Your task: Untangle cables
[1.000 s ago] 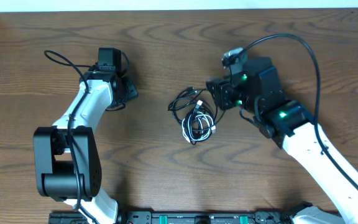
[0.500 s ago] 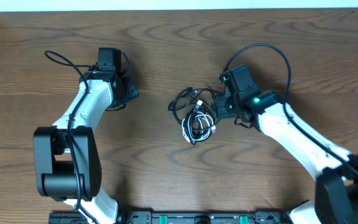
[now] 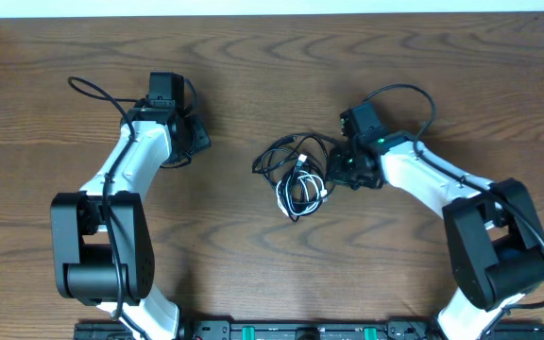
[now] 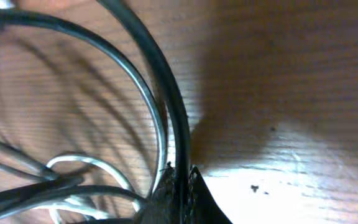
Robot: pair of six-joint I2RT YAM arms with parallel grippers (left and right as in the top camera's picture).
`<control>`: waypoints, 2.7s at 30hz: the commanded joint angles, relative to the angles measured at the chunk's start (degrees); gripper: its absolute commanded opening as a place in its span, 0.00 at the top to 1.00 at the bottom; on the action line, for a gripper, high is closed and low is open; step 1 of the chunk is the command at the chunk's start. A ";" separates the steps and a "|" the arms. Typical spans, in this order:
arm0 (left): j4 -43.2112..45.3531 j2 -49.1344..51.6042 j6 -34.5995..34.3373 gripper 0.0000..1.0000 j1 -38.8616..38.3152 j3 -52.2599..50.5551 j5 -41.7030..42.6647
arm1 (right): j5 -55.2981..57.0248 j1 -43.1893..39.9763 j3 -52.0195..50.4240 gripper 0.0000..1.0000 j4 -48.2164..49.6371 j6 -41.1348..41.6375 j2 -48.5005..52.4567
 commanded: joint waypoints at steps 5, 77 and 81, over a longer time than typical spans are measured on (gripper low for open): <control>-0.09 0.52 0.35 0.52 0.22 -0.50 0.28 | -25.55 -8.63 3.50 0.99 6.99 -11.39 -13.92; 0.13 0.52 0.33 0.51 0.22 -0.50 0.31 | 8.61 -8.57 15.41 0.01 -6.08 -3.45 -16.37; 0.13 0.52 0.33 0.51 0.22 -0.50 0.31 | 11.10 -6.40 23.37 0.01 -17.70 -7.43 -16.06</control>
